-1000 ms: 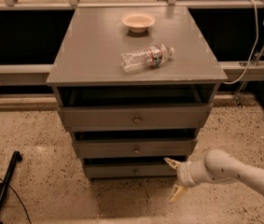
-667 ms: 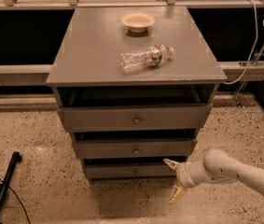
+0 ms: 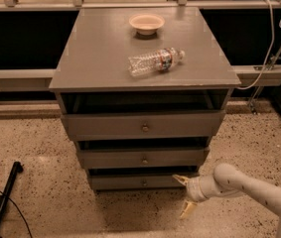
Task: Open bottom drawer
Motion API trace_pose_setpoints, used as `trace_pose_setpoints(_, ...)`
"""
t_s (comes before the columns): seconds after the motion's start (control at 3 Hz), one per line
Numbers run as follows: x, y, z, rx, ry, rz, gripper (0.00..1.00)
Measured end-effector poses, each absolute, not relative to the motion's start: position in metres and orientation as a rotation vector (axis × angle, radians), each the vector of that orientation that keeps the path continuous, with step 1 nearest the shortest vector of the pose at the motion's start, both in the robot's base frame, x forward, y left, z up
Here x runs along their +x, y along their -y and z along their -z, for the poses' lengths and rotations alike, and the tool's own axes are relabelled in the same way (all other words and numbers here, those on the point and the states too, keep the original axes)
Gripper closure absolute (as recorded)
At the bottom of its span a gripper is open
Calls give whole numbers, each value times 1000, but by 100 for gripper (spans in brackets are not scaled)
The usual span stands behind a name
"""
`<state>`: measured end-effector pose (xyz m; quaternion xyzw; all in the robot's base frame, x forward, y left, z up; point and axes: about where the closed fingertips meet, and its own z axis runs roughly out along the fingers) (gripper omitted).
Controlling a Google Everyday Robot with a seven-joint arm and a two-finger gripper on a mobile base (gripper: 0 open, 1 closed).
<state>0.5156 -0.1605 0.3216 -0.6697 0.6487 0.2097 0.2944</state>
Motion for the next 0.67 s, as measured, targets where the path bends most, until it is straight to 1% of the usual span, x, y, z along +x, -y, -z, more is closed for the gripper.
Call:
trace_pose_setpoints(0.33, 528, 167, -263, -1775, -1709, -609, 0)
trace_pose_setpoints(0.67, 548, 177, -226, -1743, -1710, -580, 0)
